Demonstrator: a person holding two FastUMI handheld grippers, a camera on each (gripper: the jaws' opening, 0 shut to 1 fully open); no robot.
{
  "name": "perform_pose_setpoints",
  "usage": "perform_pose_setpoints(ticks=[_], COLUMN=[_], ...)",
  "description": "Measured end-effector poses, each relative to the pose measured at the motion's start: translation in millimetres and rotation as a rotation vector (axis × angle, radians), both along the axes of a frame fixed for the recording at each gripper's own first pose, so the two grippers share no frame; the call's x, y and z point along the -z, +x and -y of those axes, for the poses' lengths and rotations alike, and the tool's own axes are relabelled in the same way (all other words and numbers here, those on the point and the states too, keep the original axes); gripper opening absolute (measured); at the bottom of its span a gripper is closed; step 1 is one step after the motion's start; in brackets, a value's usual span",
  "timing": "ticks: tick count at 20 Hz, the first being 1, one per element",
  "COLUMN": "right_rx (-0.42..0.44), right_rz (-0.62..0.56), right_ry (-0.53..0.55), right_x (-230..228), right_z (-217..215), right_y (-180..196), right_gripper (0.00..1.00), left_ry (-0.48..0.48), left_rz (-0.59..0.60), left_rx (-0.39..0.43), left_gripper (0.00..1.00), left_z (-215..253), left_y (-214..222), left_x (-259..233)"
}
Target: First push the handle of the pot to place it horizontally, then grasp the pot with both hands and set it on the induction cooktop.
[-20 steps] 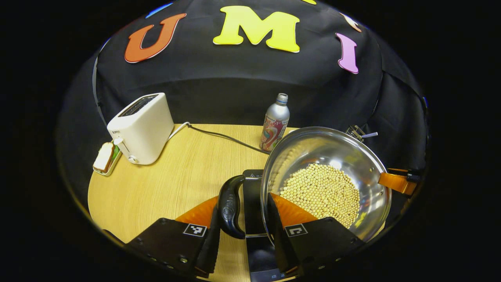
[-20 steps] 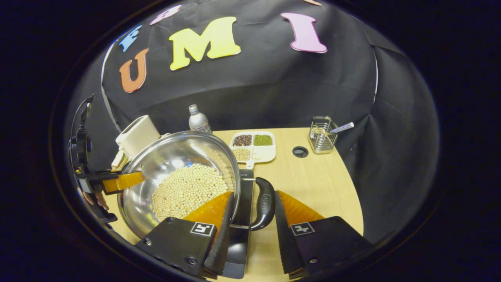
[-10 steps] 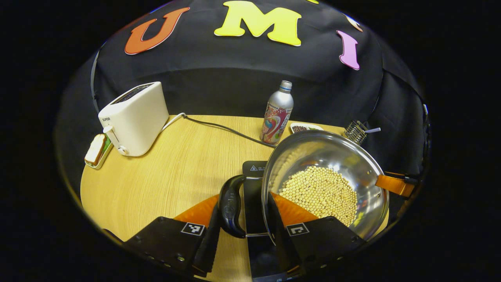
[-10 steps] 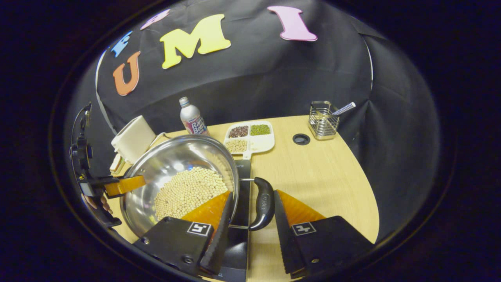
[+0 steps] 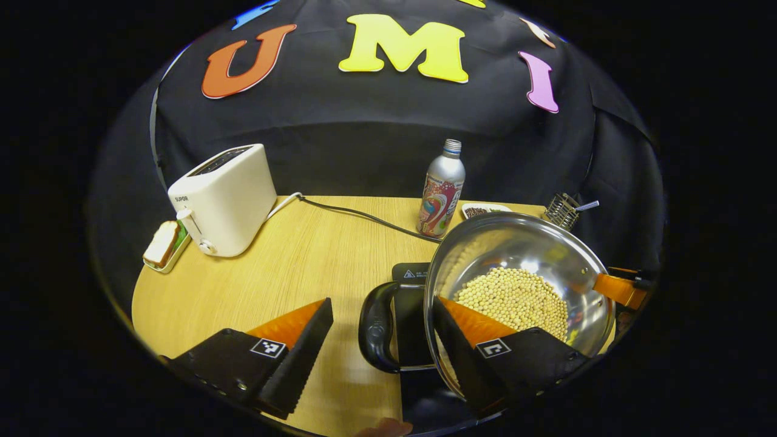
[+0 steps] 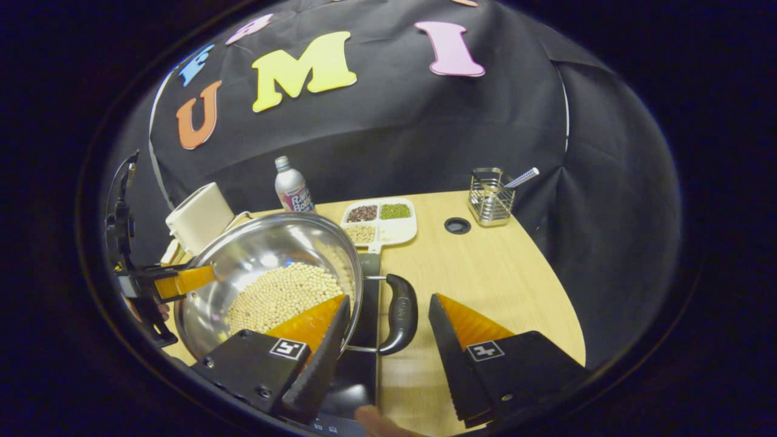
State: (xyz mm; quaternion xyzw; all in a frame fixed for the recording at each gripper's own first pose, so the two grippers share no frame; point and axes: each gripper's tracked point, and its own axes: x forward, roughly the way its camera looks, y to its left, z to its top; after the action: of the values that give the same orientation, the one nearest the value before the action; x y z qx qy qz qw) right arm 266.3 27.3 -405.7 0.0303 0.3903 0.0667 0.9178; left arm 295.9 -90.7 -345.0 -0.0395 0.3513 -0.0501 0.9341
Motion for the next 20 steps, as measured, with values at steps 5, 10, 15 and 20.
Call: perform_pose_setpoints(ticks=[5, 10, 15, 20], right_rx=[-0.026, -0.035, -0.027, 0.016], right_rz=[0.159, 0.331, 0.438, 0.508], right_ry=[-0.041, -0.018, -0.024, 0.026], right_x=[-38, -90, -130, -173], right_z=[-1, -7, -5, 3], right_y=[-15, -53, -99, -152], right_gripper=[0.85, 0.82, 0.98, 0.98], left_ry=[0.025, 0.01, -0.005, 0.032], left_rz=[0.151, 0.361, 0.517, 0.607], left_rx=[-0.056, -0.096, -0.1, -0.095], left_gripper=[0.96, 0.96, 0.96, 0.95], left_z=[-15, -18, -14, -14], left_y=[-21, -66, -126, -185], left_x=[-48, -116, -171, -210])
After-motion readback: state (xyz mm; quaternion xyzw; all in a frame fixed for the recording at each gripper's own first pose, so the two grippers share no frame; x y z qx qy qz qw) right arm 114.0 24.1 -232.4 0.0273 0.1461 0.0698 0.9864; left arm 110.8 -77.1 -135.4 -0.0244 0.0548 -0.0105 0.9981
